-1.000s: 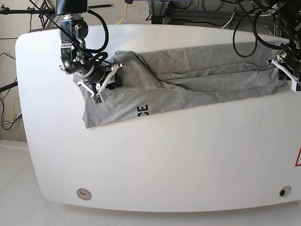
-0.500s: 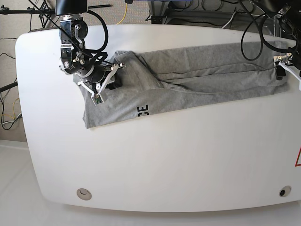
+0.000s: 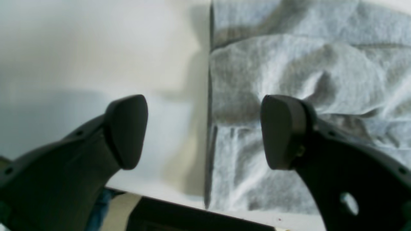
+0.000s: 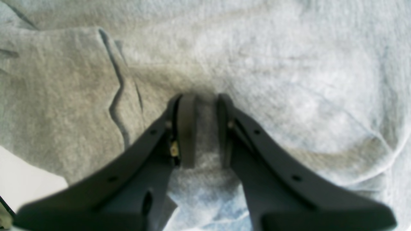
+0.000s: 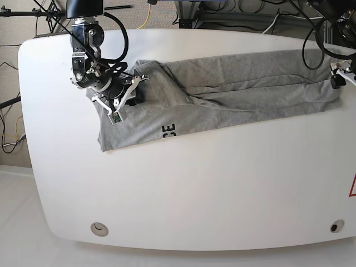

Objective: Fold the T-shirt properly

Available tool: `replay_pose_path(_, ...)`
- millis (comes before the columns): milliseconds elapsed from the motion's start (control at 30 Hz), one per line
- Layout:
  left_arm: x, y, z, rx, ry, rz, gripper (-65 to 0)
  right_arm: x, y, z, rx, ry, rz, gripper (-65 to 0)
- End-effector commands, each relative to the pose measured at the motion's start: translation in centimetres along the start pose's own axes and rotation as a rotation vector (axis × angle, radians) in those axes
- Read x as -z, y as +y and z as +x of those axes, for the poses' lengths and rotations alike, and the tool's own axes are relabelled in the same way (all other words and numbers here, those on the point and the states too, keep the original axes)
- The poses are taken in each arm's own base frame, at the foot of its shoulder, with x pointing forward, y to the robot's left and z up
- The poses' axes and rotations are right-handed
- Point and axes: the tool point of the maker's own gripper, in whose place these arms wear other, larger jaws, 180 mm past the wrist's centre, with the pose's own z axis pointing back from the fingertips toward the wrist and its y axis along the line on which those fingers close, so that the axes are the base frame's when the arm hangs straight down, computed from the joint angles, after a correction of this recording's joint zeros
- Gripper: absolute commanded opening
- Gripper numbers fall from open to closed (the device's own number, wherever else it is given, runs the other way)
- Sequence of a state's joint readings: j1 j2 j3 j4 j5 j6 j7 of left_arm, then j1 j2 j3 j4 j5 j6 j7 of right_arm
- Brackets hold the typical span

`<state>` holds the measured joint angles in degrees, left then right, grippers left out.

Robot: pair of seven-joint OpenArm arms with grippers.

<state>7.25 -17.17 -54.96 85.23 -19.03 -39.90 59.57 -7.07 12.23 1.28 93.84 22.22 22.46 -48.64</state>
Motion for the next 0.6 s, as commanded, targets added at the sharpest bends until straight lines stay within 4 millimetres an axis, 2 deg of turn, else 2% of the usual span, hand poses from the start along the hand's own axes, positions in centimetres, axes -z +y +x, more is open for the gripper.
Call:
replay_pose_path(0,-1.0,0.5,1.7,-0.019,-0.072,0.005,-15.5,-0.3,-0.2,0.7,-0.018,-0.015,-0.008,-53.2)
replay_pose_path(233,-1.2,0.4,1.3,-0.047,-0.079,0.004,-15.9,-0.3,-0.1,0.6,-0.015,-0.013,-0.005,-53.1)
replay_pose_path(300,-1.2,0.4,-0.2,-0.049,-0.04,0.016,-14.2,-0.2,-0.1,0.4,-0.02,-0.007,-0.004,-52.9)
replay_pose_path(567,-1.0,0.3,-1.0,-0.047,-0.013,0.011,-13.2,-0.2,0.0,0.3,-0.022,-0.006,-0.001,-52.9)
